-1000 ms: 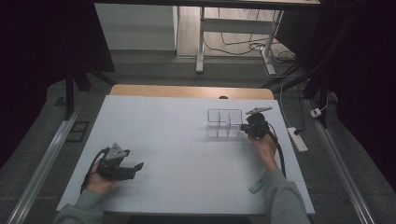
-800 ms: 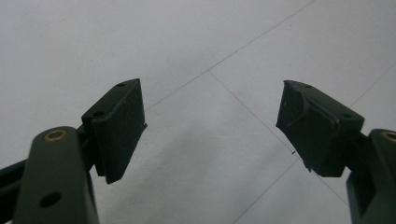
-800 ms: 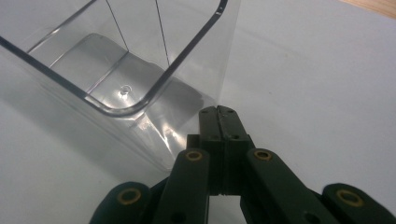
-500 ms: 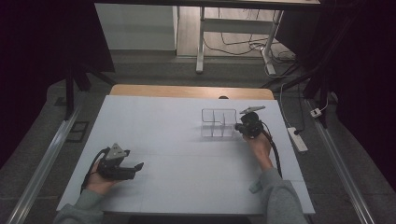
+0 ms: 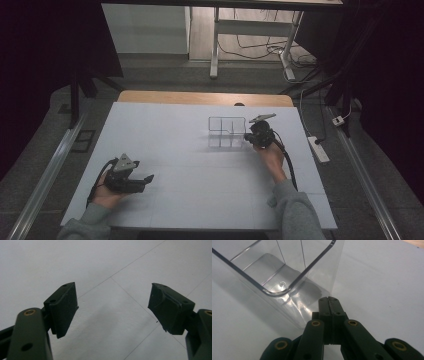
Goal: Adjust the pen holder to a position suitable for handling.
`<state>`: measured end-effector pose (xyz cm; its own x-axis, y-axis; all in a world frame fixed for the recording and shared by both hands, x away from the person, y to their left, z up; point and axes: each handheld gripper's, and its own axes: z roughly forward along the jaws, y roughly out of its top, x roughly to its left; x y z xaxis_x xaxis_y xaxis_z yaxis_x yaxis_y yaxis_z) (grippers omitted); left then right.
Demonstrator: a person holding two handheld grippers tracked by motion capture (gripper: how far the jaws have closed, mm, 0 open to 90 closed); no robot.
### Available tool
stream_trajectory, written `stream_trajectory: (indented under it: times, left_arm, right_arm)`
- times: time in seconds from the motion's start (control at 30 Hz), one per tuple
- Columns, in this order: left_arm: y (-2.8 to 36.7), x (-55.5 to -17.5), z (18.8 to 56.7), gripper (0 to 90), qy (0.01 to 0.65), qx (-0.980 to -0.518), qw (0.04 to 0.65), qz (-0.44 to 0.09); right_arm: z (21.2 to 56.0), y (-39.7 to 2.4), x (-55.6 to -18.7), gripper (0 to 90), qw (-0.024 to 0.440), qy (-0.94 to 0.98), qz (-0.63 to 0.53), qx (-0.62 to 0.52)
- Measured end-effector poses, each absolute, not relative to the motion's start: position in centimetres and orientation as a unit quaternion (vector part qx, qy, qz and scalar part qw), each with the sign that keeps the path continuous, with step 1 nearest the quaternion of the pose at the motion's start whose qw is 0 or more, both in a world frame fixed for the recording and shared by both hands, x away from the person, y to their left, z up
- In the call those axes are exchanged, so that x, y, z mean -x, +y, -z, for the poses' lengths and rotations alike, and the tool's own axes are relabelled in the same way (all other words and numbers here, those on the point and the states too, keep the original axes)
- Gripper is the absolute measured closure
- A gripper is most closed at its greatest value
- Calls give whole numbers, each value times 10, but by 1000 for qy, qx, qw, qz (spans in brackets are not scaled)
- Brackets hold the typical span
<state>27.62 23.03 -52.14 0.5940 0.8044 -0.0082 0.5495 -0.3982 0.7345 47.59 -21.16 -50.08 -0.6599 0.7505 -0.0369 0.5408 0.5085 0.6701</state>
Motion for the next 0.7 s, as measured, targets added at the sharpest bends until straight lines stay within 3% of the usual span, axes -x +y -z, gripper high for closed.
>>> stream_trajectory:
  times: [0.7]
  left_arm:
    - [230,-276,522,229,412,-818,359,-178]
  right_arm:
    - [504,-177,-475,894,155,864,-321,-355]
